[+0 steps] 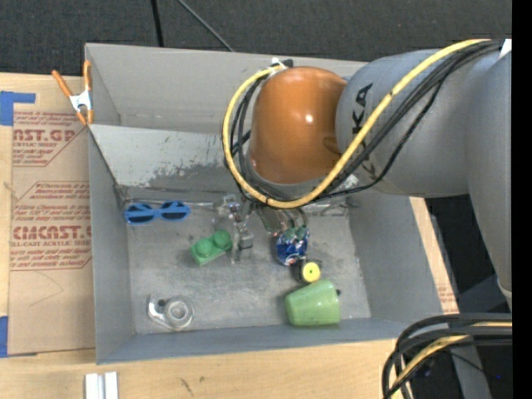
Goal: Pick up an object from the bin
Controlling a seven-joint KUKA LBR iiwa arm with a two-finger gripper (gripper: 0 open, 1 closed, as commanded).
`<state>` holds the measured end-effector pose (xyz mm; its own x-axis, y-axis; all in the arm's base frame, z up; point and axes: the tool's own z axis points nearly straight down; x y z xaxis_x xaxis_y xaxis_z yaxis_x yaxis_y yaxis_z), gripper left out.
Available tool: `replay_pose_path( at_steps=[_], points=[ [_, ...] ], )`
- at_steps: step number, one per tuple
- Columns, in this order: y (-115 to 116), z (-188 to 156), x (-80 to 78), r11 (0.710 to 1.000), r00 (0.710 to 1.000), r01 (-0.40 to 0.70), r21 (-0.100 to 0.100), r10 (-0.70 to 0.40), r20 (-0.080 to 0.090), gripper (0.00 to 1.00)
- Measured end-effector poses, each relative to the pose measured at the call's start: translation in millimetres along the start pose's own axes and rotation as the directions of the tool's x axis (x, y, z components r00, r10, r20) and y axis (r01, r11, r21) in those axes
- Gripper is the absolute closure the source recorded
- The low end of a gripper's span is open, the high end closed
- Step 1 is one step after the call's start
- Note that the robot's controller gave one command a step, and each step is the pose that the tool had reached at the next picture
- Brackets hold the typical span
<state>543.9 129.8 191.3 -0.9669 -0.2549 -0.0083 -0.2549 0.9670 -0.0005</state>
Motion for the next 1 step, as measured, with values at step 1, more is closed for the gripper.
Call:
replay_pose_path(
  at_steps=[1],
  points=[
    [17.5,-69.4,21.9,1.000,1.000,0.028,-0.001,-0.028,0.001,1.00]
  ],
)
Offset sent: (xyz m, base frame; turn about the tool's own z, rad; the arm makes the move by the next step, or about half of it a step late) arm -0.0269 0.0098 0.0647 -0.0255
